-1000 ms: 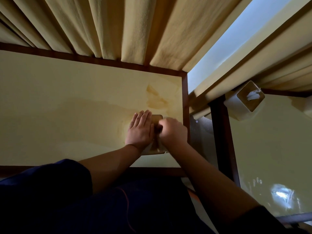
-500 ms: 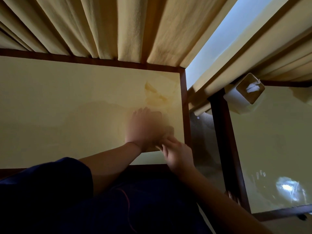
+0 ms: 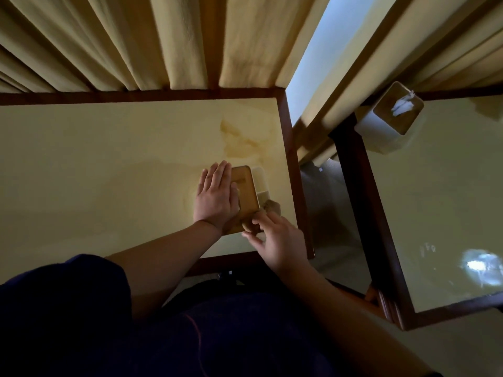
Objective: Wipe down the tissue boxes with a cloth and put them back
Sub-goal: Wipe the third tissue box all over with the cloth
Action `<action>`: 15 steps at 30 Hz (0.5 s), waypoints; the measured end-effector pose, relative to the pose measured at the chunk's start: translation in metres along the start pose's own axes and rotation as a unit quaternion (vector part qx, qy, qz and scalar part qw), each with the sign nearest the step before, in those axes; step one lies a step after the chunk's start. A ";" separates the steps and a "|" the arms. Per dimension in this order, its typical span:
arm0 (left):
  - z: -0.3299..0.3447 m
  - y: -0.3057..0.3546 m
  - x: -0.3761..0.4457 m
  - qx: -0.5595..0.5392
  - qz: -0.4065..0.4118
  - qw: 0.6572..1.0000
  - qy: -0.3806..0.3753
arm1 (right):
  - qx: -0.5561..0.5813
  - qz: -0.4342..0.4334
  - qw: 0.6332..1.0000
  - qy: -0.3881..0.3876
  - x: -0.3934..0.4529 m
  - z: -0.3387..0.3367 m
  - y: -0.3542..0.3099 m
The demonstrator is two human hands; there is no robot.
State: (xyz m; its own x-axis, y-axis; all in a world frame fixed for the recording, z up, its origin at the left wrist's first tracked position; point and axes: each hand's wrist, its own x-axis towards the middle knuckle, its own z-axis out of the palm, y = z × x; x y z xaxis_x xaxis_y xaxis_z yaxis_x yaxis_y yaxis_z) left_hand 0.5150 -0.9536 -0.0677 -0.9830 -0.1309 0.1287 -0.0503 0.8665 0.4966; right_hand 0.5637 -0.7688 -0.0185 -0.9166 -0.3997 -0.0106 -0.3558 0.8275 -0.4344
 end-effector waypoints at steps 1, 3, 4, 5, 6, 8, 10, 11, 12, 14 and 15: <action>0.000 0.000 0.000 -0.001 0.003 1.000 0.000 | 0.020 -0.004 1.000 0.003 -0.003 -0.002 0.003; -0.001 0.001 -0.001 -0.003 0.004 1.000 -0.001 | 0.066 0.023 0.997 0.017 -0.011 -0.002 0.012; -0.003 0.002 -0.002 -0.005 0.002 1.000 -0.008 | 0.102 0.053 0.993 0.027 -0.015 -0.003 0.017; -0.005 0.003 -0.002 -0.006 -0.003 1.000 -0.021 | 0.149 0.097 0.983 0.035 -0.017 -0.004 0.021; -0.007 0.004 -0.003 -0.005 -0.006 0.999 -0.034 | 0.205 0.150 0.966 0.042 -0.017 -0.007 0.026; -0.009 0.002 -0.003 0.002 -0.006 0.998 -0.055 | 0.317 0.254 0.912 0.049 -0.010 -0.018 0.039; -0.010 -0.002 -0.003 0.010 -0.003 0.997 -0.072 | 0.428 0.318 0.844 0.051 0.000 -0.037 0.051; -0.012 -0.004 -0.003 0.014 0.000 0.997 -0.082 | 0.469 0.331 0.818 0.049 0.005 -0.047 0.056; -0.013 -0.006 -0.003 0.017 0.003 0.996 -0.091 | 0.488 0.332 0.806 0.046 0.010 -0.055 0.062; -0.016 -0.006 -0.004 0.024 0.002 0.995 -0.098 | 0.493 0.312 0.811 0.036 0.018 -0.061 0.074; -0.018 -0.004 -0.004 0.028 -0.005 0.995 -0.096 | 0.494 0.303 0.815 0.032 0.023 -0.062 0.080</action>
State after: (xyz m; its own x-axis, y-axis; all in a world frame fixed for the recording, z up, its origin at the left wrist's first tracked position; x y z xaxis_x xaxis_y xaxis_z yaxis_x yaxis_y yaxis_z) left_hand 0.5225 -0.9648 -0.0550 -0.9977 -0.0506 -0.0453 -0.0656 0.8915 0.4483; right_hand 0.5033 -0.6875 0.0023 -0.8885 0.0109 -0.4587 0.4560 0.1317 -0.8802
